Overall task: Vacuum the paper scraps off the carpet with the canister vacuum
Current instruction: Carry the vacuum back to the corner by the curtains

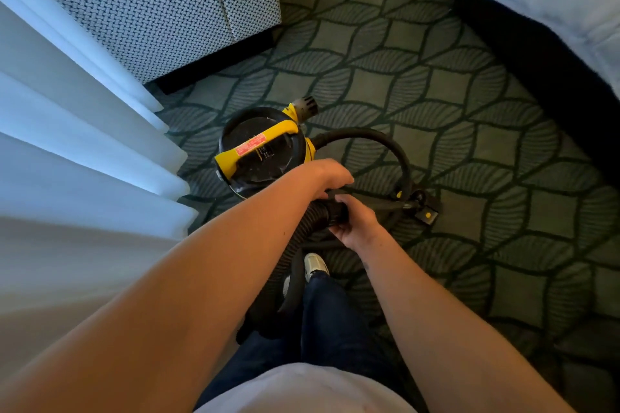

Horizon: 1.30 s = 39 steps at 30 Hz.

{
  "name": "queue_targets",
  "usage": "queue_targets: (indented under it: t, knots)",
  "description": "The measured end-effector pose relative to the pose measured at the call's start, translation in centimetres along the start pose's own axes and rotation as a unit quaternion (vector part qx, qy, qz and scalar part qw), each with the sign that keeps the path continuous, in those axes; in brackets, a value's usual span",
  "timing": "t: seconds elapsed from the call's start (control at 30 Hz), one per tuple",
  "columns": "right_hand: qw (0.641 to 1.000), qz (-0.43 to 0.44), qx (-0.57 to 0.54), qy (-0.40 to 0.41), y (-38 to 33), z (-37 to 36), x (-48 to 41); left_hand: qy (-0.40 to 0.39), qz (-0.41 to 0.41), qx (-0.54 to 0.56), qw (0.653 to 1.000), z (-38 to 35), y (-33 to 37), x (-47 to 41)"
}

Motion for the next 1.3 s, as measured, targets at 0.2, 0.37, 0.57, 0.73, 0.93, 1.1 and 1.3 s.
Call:
queue_targets:
  t: [0.2,0.37,0.57,0.73,0.93,1.1,1.3]
  knots:
    - [0.997,0.034,-0.068,-0.007,-1.0,4.0,2.0,-0.017,-0.023,0.0,1.0,-4.6,0.2,0.9]
    - [0.999,0.009,-0.045,-0.009,-1.5,6.7,3.1,-0.025,-0.036,-0.004,0.999,-7.9,1.2,1.7]
    - [0.999,-0.025,0.019,-0.041,-3.3,9.7,4.4,-0.038,-0.046,0.044,0.997,-10.2,3.2,2.6]
    - [0.995,-0.027,0.075,-0.066,-5.4,13.0,5.9,-0.041,-0.073,0.06,0.995,-12.7,5.6,2.7]
    - [0.989,-0.049,0.127,-0.066,-5.1,14.0,6.1,-0.075,-0.08,0.035,0.993,-15.0,6.5,2.5]
    - [0.991,-0.065,0.113,-0.037,-4.6,11.1,4.9,-0.082,-0.091,0.008,0.993,-12.5,6.2,0.4]
    - [0.996,-0.075,0.007,0.041,-3.9,3.6,1.4,-0.034,-0.129,-0.109,0.985,-3.1,4.6,-5.4]
Point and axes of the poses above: each hand's wrist, its own x-axis away from the middle knuckle, its own z-axis out of the back of the hand, y = z × x, the point moved 10 cm from there along -x, towards the middle knuckle, and after that the axes turned 7 degrees about x, right-handed, at the moved point
